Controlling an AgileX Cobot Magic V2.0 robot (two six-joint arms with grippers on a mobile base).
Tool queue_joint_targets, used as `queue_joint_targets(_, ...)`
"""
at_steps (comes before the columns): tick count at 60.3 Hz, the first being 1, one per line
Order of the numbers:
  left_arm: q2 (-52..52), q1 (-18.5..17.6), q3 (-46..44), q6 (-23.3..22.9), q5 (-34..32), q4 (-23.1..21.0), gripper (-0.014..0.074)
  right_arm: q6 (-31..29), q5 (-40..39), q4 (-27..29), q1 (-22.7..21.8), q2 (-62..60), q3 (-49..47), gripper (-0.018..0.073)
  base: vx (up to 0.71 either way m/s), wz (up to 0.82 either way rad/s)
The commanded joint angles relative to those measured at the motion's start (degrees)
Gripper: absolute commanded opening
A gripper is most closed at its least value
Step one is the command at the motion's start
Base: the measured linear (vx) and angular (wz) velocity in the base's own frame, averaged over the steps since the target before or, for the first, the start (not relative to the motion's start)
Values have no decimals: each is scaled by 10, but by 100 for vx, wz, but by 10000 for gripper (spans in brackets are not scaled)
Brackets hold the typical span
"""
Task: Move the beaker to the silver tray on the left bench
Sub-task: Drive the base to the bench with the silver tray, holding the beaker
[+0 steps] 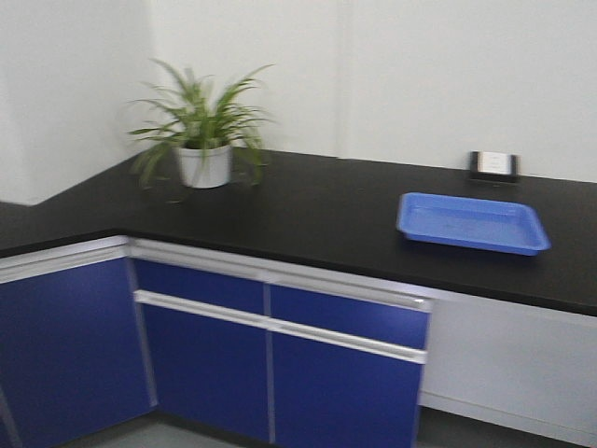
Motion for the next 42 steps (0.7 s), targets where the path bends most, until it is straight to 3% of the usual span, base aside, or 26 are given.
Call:
queue_joint_targets(1, -4, -3, 11, -1, -43, -2, 1, 2, -32, -6, -1, 1, -18, -11, -32, 66)
queue_joint_targets(42, -4, -3, 11, -1, -43, -2, 1, 2, -32, -6, -1, 1, -18, -11, -24, 77)
